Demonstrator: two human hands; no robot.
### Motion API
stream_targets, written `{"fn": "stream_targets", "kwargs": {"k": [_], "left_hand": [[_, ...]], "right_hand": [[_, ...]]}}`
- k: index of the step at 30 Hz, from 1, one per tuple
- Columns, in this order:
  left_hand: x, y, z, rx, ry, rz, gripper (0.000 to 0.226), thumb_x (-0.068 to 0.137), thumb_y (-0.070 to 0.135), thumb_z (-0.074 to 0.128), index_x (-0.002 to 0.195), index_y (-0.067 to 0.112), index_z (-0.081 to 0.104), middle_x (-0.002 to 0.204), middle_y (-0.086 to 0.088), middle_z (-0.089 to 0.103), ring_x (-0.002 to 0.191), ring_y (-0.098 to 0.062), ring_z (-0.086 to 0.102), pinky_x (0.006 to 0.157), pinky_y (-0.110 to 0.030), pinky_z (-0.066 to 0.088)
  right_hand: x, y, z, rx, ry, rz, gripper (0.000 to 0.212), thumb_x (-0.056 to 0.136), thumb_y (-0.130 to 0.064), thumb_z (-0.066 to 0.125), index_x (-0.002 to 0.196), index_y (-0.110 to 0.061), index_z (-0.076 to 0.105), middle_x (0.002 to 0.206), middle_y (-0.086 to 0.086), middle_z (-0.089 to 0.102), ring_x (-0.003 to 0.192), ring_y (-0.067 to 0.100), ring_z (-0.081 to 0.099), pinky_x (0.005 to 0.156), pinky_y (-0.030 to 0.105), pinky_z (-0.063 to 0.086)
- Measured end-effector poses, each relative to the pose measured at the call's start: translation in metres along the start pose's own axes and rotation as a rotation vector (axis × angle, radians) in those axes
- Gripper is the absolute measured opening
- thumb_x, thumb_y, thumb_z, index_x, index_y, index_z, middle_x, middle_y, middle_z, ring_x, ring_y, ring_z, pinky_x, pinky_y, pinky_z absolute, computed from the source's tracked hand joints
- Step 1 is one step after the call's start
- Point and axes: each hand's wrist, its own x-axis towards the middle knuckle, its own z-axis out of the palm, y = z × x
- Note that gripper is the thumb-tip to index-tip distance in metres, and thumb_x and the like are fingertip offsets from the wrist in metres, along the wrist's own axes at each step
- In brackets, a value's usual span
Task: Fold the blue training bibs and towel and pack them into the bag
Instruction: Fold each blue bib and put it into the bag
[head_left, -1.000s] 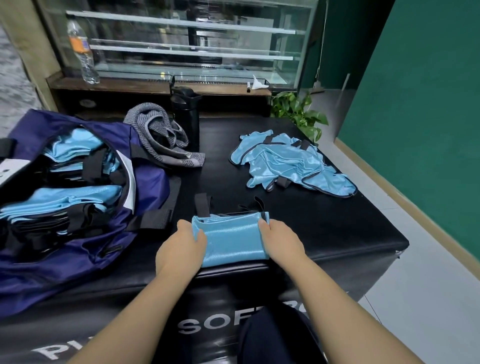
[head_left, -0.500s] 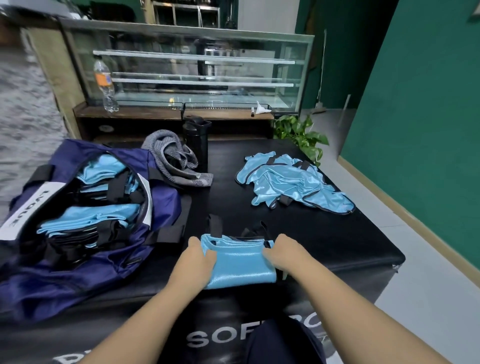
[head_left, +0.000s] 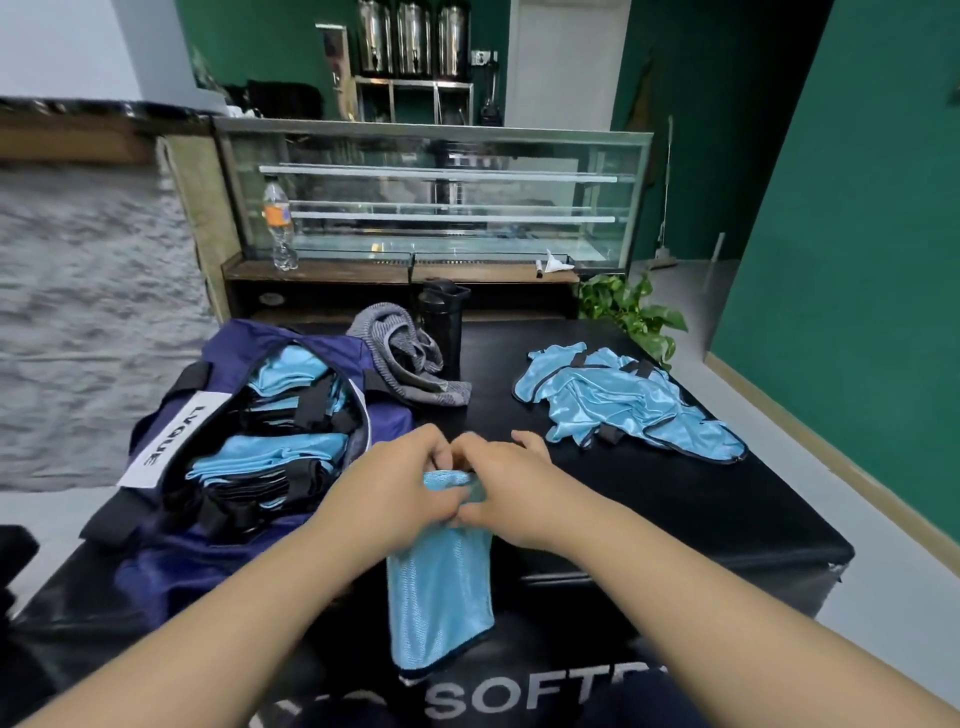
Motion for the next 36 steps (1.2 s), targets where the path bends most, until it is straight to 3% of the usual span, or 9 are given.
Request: {"fn": "stream_targets", "kwargs": {"k": [3,6,9,14,21,25,29,33,36], "left_hand": [[-0.008,-0.016,-0.014,-0.142,0.027,-0.035,0.037,0.067,0.027,0.081,0.082,0.025,0.048,0.067,0.004,0.060,0.056,-0.009,0.051,0.059,-0.031,0.044],[-0.017,-0.037,-0.025,-0.248,0.084,-0.074,0.042,0.069,0.025,0.083,0.091,0.028,0.048,0.074,0.007,0.060,0.056,0.001,0.051,0.058,-0.017,0.041],[-0.027,-0.065,-0.035,-0.334,-0.014,-0.127,0.039,0.071,0.032,0.080,0.102,0.031,0.057,0.092,0.008,0.071,0.080,0.000,0.066,0.079,-0.030,0.054],[-0.035,-0.105,-0.057,-0.175,-0.220,-0.136,0.036,0.074,0.033,0.067,0.109,0.030,0.061,0.102,0.011,0.069,0.095,-0.006,0.065,0.090,-0.030,0.050],[0.005,-0.159,-0.094,-0.378,0.124,-0.467,0.023,0.078,0.015,0.078,0.089,0.011,0.058,0.070,-0.006,0.056,0.057,-0.018,0.051,0.058,-0.029,0.047],[0.036,-0.186,-0.103,-0.277,0.315,-0.586,0.028,0.079,0.021,0.077,0.082,0.005,0.055,0.064,-0.010,0.052,0.059,-0.021,0.045,0.060,-0.031,0.034],[0.069,-0.194,-0.109,-0.064,0.398,-0.622,0.019,0.087,0.014,0.063,0.090,-0.001,0.051,0.065,-0.011,0.046,0.057,-0.026,0.044,0.052,-0.031,0.030],[0.089,-0.196,-0.104,0.082,0.432,-0.661,0.033,0.092,0.007,0.053,0.114,-0.011,0.035,0.100,-0.029,0.056,0.095,-0.044,0.056,0.070,-0.039,0.036],[0.087,-0.198,-0.094,0.240,0.438,-0.620,0.035,0.089,0.000,0.054,0.116,-0.010,0.034,0.110,-0.035,0.054,0.103,-0.048,0.053,0.076,-0.044,0.038]], "right_hand": [[0.008,-0.014,0.001,0.018,-0.033,-0.056,0.019,0.087,-0.034,0.061,0.075,-0.027,0.049,0.081,-0.009,0.051,0.086,0.016,0.049,0.094,0.036,0.033],[0.016,-0.023,0.003,0.193,-0.003,-0.056,0.020,0.086,-0.032,0.066,0.084,-0.012,0.063,0.087,0.002,0.060,0.083,0.018,0.056,0.077,0.036,0.045],[0.027,-0.027,0.006,0.441,0.036,-0.012,0.018,0.086,-0.027,0.068,0.080,-0.011,0.063,0.074,-0.003,0.060,0.066,0.008,0.053,0.064,0.028,0.042],[0.052,-0.031,0.012,0.786,0.147,0.139,0.018,0.088,-0.025,0.065,0.094,-0.009,0.067,0.087,0.007,0.069,0.073,0.008,0.059,0.069,0.023,0.046],[0.091,-0.043,0.052,0.985,0.218,0.481,0.027,0.086,-0.028,0.065,0.100,-0.012,0.049,0.090,0.001,0.056,0.077,0.014,0.053,0.065,0.025,0.040],[0.114,-0.062,0.063,0.946,0.240,0.430,0.019,0.093,-0.022,0.055,0.103,-0.017,0.040,0.078,-0.005,0.044,0.060,0.007,0.039,0.045,0.014,0.029],[0.141,-0.073,0.067,0.921,0.199,0.347,0.007,0.096,-0.019,0.048,0.103,-0.018,0.049,0.069,-0.007,0.045,0.050,0.006,0.038,0.048,0.019,0.030],[0.162,-0.080,0.072,0.976,0.077,0.374,0.033,0.096,-0.009,0.040,0.125,-0.017,0.053,0.077,-0.002,0.051,0.051,0.008,0.042,0.049,0.017,0.038],[0.170,-0.077,0.077,0.879,0.016,0.361,0.044,0.097,-0.007,0.035,0.139,-0.019,0.046,0.114,0.002,0.056,0.057,0.005,0.043,0.043,0.010,0.032]]}}
